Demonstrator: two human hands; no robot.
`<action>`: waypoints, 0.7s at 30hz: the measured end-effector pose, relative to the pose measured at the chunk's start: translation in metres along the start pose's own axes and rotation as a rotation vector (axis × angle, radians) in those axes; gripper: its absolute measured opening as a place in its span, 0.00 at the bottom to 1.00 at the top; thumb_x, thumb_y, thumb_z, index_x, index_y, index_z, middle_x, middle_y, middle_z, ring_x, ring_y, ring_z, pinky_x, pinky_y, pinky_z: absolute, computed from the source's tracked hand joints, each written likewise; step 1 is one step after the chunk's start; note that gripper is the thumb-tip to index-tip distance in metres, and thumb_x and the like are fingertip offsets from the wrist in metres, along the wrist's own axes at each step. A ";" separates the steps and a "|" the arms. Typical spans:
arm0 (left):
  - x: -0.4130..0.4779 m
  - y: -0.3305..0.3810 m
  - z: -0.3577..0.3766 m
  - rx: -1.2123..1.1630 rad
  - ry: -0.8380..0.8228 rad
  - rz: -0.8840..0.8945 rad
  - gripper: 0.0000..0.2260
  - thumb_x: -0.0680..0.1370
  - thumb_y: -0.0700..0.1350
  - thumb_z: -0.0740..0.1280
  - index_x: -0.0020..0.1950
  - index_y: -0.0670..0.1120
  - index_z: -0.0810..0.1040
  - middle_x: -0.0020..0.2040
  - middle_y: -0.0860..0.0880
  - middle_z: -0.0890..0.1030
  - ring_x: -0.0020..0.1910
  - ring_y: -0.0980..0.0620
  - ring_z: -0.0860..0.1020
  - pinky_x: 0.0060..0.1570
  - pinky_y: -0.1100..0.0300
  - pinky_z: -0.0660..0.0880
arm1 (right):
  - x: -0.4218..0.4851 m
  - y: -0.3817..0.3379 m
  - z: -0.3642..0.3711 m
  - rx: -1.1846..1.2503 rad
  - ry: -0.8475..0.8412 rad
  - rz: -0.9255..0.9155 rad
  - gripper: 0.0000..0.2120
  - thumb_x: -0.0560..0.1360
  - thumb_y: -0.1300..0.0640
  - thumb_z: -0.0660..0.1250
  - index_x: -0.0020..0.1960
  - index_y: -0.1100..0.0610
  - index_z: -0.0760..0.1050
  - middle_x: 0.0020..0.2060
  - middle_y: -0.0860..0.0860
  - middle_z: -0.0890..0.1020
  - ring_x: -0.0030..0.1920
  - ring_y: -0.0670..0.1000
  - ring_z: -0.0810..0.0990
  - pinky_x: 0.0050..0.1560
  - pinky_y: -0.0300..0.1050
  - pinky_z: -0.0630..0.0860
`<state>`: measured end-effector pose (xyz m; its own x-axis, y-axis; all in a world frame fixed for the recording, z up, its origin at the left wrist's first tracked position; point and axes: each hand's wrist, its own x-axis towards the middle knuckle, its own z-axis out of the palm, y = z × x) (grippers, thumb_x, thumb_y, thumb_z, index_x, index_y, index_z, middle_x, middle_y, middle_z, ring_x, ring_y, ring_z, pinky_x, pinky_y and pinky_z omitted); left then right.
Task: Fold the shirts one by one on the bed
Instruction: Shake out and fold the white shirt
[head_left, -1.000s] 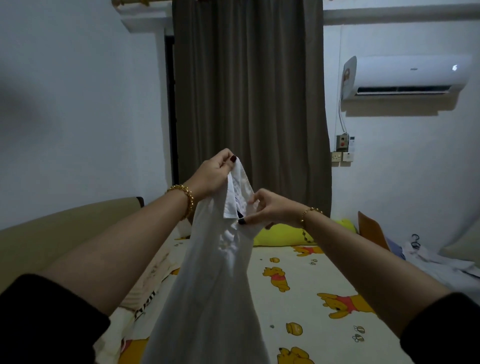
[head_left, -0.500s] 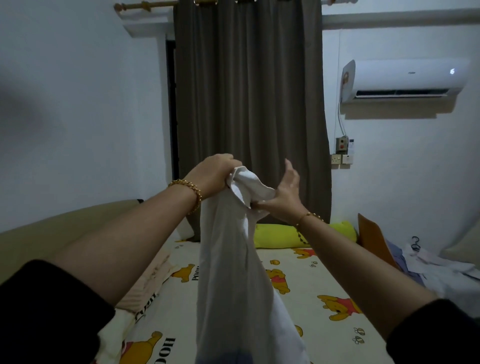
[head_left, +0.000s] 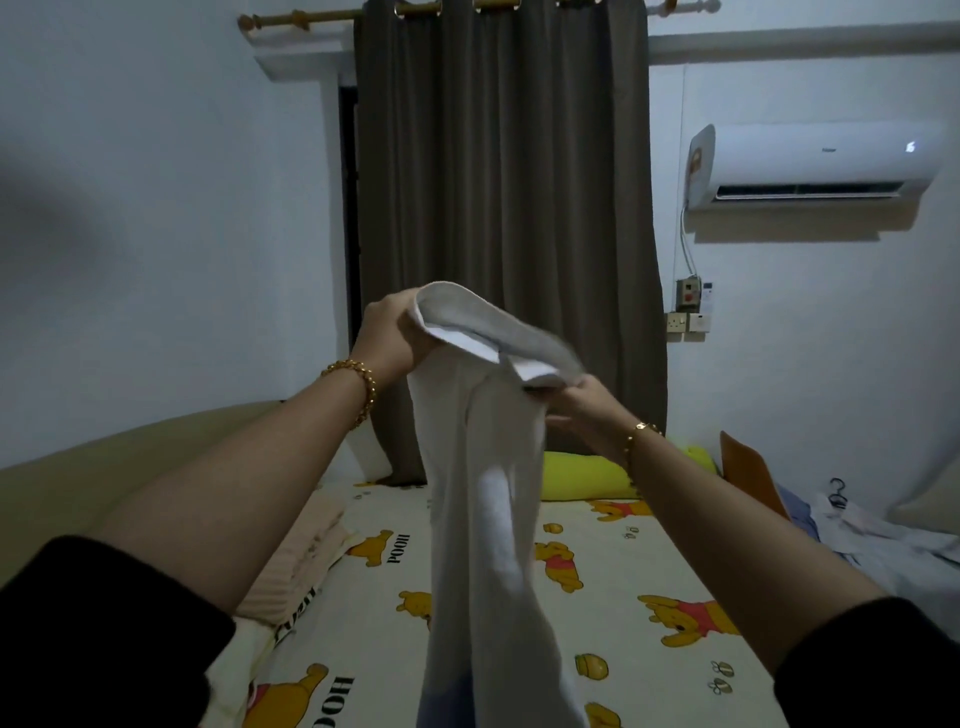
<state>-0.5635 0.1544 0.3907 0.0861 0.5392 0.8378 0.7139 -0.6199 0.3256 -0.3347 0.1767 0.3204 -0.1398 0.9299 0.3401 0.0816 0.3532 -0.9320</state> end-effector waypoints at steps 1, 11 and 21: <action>-0.001 -0.003 0.000 -0.037 -0.029 -0.069 0.16 0.74 0.46 0.71 0.60 0.43 0.77 0.54 0.45 0.81 0.51 0.49 0.77 0.48 0.63 0.70 | 0.001 -0.006 -0.002 0.020 0.087 -0.077 0.13 0.72 0.61 0.71 0.56 0.65 0.78 0.46 0.56 0.82 0.48 0.53 0.80 0.55 0.51 0.77; 0.010 -0.012 -0.009 0.104 0.084 -0.241 0.16 0.77 0.54 0.64 0.61 0.48 0.72 0.51 0.43 0.80 0.50 0.40 0.78 0.50 0.47 0.76 | 0.008 -0.049 -0.038 -0.817 -0.040 0.027 0.22 0.67 0.38 0.72 0.40 0.59 0.82 0.38 0.52 0.84 0.39 0.49 0.82 0.44 0.44 0.79; -0.002 -0.010 0.012 -0.285 -0.389 -0.515 0.15 0.76 0.45 0.67 0.61 0.43 0.71 0.53 0.45 0.78 0.48 0.51 0.77 0.42 0.62 0.74 | 0.010 -0.055 -0.015 0.054 0.014 0.222 0.12 0.79 0.58 0.59 0.55 0.65 0.75 0.41 0.58 0.80 0.38 0.54 0.81 0.43 0.51 0.80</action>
<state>-0.5626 0.1658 0.3806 0.0664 0.9359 0.3460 0.5253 -0.3276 0.7853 -0.3256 0.1681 0.3766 -0.1108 0.9857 0.1274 0.0556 0.1341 -0.9894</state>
